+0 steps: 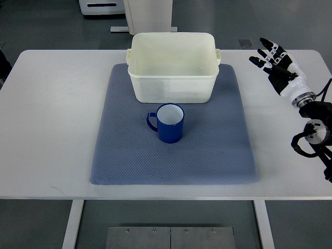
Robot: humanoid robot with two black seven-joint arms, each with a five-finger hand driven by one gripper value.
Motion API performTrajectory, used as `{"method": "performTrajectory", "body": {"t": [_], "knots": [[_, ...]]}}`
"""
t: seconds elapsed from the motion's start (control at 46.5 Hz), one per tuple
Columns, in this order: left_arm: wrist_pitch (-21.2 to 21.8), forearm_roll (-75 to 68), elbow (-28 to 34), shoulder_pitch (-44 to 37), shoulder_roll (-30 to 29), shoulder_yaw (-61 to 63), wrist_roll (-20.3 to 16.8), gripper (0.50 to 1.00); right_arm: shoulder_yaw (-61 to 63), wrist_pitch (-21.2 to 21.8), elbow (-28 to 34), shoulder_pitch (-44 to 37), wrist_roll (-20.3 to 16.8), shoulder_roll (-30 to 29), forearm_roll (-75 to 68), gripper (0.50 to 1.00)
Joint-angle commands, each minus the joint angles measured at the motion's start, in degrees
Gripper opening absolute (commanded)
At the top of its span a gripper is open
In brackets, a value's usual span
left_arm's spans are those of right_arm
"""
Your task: Place cup in box with right hand
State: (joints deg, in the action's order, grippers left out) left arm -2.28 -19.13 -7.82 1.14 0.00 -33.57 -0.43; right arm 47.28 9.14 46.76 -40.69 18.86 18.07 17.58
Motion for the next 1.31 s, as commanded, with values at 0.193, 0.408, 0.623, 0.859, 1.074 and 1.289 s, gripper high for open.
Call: {"method": "performTrajectory", "body": {"t": [0.193,0.408,0.623,0.859,1.074,1.289], "knots": [[0.0,0.1,0.0,0.0,0.0,0.0,0.0,1.000,0.0,0.1,0.0,0.0,0.0,0.3,0.0,1.000],[0.0,0.0,0.0,0.0,0.0,0.0,0.0,1.000,0.0,0.1,0.0,0.0,0.0,0.3,0.0,1.000],[0.0,0.0,0.0,0.0,0.0,0.0,0.0,1.000,-0.1,0.2,0.0,0.0,0.0,0.3,0.0,1.000],[0.0,0.1,0.0,0.0,0.0,0.0,0.0,1.000,-0.2,0.3,0.1,0.0,0.0,0.1,0.0,1.000],[0.0,0.0,0.0,0.0,0.0,0.0,0.0,1.000,-0.5,0.4,0.1,-0.3,0.0,0.0,0.0,1.000],[0.0,0.0,0.0,0.0,0.0,0.0,0.0,1.000,-0.5,0.7,0.3,-0.3,0.0,-0.3,0.0,1.000]]}}
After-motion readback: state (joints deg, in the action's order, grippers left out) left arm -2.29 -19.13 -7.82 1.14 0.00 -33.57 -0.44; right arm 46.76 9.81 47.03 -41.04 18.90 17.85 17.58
